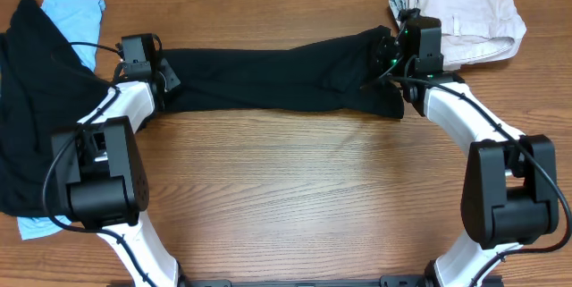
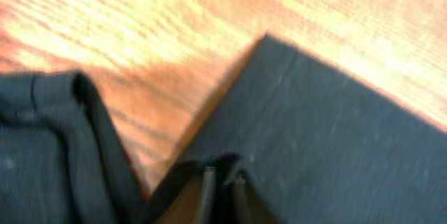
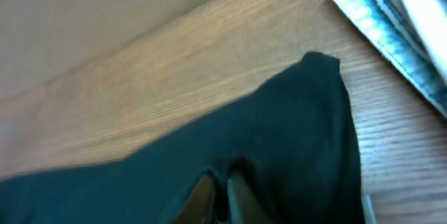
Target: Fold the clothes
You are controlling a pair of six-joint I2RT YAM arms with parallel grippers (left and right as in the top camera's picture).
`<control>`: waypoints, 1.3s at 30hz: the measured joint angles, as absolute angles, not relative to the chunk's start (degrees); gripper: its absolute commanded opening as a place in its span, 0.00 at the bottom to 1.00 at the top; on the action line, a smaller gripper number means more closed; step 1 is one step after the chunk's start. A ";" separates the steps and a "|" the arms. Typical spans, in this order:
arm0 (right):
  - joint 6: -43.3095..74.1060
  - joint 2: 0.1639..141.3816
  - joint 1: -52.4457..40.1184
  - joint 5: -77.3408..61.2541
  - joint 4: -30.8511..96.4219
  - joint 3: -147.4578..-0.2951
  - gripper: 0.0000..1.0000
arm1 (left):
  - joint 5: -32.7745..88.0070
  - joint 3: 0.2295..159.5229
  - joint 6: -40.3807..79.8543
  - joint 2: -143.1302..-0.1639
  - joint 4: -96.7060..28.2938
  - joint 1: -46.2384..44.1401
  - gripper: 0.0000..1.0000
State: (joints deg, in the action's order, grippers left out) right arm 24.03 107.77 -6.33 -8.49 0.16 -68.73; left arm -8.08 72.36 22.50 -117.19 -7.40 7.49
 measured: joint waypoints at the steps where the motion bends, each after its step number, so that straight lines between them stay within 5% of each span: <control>1: 23.94 107.77 -6.33 -8.16 -0.47 -68.73 0.88 | -8.19 72.36 22.17 -117.30 -5.85 7.49 0.63; 2: 23.94 107.77 -6.33 -8.03 -0.82 -68.73 1.00 | -8.23 72.36 22.35 -117.30 -4.89 7.49 0.75; 4: 23.97 107.77 -6.31 -7.84 -0.95 -68.73 1.00 | -8.29 72.36 22.44 -117.30 -3.75 7.49 1.00; 17: 20.38 104.53 -2.85 -8.73 27.90 -73.71 1.00 | -8.43 87.24 17.39 -116.90 -35.00 7.49 1.00; 23: 15.68 104.31 -3.11 -8.78 31.48 -72.42 0.98 | -8.45 98.32 13.54 -115.24 -49.56 7.49 1.00; 26: 13.69 104.42 -3.51 -8.78 31.75 -70.78 0.79 | -8.47 99.92 11.79 -114.76 -51.31 7.49 1.00; 30: 11.09 104.81 -3.79 -8.80 31.81 -68.93 0.28 | -8.45 99.92 10.31 -114.76 -53.15 7.49 1.00; 33: 10.35 105.08 -3.77 -8.69 32.82 -67.90 0.05 | -8.45 99.92 9.82 -114.74 -53.25 7.49 1.00; 39: 9.26 105.34 -3.42 -7.60 38.76 -67.48 0.04 | -8.45 99.92 8.38 -114.74 -53.89 7.49 1.00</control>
State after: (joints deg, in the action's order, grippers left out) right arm 9.26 105.34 -3.42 -7.60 38.76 -67.48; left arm -8.45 99.92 8.38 -114.74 -53.89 7.49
